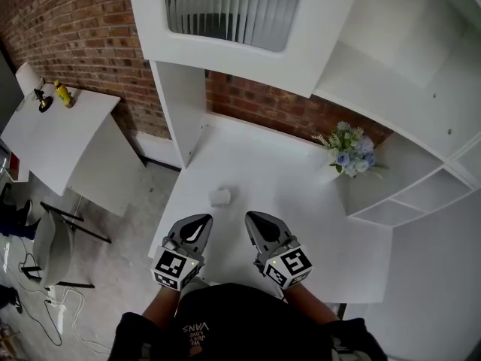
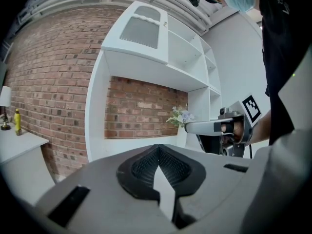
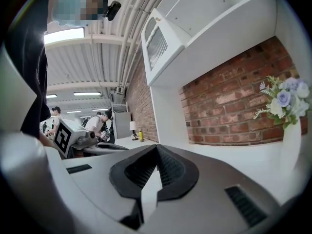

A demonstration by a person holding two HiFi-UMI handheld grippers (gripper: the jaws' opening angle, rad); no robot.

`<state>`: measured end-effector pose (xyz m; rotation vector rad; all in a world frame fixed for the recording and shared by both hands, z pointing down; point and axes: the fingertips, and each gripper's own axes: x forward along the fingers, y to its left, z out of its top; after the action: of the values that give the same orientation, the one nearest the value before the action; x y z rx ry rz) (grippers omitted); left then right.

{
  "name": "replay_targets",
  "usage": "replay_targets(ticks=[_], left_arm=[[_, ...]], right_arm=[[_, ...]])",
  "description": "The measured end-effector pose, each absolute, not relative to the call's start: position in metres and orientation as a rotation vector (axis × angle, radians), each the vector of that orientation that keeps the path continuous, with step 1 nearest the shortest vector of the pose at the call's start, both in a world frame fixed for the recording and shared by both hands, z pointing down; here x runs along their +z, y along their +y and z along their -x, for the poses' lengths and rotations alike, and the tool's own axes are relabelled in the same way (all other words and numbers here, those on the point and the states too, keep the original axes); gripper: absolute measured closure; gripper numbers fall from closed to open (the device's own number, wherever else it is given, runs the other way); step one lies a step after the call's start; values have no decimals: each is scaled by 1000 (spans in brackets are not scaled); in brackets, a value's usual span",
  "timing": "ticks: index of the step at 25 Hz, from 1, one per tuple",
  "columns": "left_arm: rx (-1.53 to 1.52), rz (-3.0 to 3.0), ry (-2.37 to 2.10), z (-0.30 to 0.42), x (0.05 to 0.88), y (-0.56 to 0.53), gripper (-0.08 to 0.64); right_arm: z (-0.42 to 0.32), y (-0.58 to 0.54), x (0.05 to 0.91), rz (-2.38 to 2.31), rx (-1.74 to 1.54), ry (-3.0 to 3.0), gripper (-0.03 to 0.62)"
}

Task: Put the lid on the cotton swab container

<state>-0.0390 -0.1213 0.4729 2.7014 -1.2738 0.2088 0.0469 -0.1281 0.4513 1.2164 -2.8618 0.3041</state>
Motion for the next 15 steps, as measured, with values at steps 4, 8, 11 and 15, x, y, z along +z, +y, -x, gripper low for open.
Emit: replay_targets(ticks=[4,8,11,15], left_arm=[[209,-2696,-1306,36,471,-112,554],[206,-2697,-1324,32,467,-104,554],[203,-2703,-1332,28,462,-96,554],[212,-2709,-1340,25,460,-88,554]], right_arm=[[-53,-122,448,-1182,308,-2889,592],[-59,-116,445,-1174,287,-2891,592],[-64,-110,443,-1189,295,-2891,592],[-68,-102,447,-1189,309,-2888,592]])
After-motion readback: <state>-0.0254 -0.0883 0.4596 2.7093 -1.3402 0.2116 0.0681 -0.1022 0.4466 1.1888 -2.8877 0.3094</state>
